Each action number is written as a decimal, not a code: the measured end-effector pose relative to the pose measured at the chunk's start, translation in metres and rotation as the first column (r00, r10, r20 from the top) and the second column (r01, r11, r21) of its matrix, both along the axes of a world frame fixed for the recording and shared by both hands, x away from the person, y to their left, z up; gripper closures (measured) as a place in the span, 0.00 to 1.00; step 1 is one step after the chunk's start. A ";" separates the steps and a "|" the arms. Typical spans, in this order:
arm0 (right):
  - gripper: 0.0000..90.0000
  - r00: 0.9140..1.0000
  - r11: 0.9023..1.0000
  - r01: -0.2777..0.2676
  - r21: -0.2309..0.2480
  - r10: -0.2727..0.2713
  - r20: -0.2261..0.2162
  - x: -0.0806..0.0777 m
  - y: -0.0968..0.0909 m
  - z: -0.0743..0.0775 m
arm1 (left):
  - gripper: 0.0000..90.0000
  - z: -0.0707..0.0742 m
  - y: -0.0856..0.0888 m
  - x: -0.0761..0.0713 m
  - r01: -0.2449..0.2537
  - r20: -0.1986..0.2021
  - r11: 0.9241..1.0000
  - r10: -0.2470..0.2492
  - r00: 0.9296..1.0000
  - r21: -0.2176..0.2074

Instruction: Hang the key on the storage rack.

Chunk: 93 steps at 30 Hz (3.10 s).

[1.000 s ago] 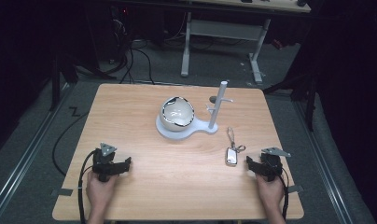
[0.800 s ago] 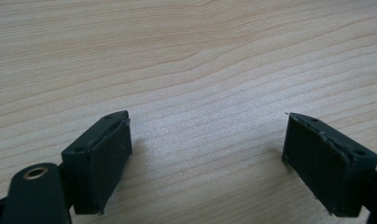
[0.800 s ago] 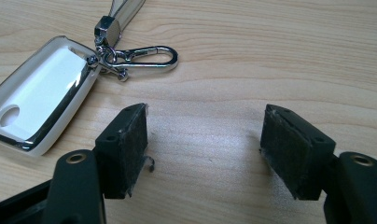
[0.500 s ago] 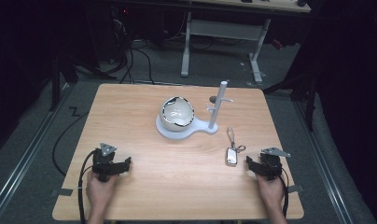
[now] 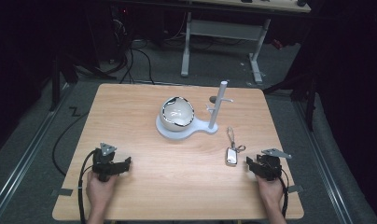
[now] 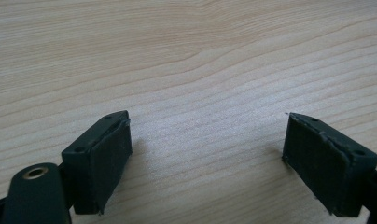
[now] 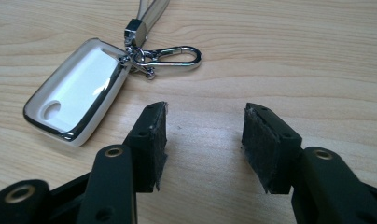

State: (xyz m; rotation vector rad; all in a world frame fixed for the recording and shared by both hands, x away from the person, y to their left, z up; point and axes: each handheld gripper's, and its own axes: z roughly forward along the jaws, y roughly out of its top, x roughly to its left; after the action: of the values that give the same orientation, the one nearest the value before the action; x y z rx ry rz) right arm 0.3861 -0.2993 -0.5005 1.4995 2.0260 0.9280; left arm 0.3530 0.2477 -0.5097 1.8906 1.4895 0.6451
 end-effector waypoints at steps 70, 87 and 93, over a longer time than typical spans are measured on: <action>0.90 0.993 0.992 -0.099 -0.078 0.093 -0.073 0.073 0.065 0.008 | 0.18 0.000 0.000 0.000 0.002 0.000 1.000 -0.002 1.000 0.002; 0.91 0.992 0.992 -0.122 -0.039 0.122 -0.006 0.061 0.058 0.024 | 0.18 0.000 0.000 0.000 0.002 0.000 1.000 -0.002 1.000 0.001; 0.91 0.990 0.990 -0.138 -0.021 0.139 0.024 0.053 0.055 0.035 | 0.18 0.000 0.000 0.001 0.001 0.000 1.000 -0.001 1.000 0.001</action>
State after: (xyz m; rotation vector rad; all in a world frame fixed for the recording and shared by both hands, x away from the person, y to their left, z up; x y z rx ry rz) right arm 0.4390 -0.2446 -0.4660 1.3436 2.1362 0.9737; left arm 0.3535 0.2476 -0.5097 1.8925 1.4886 0.6455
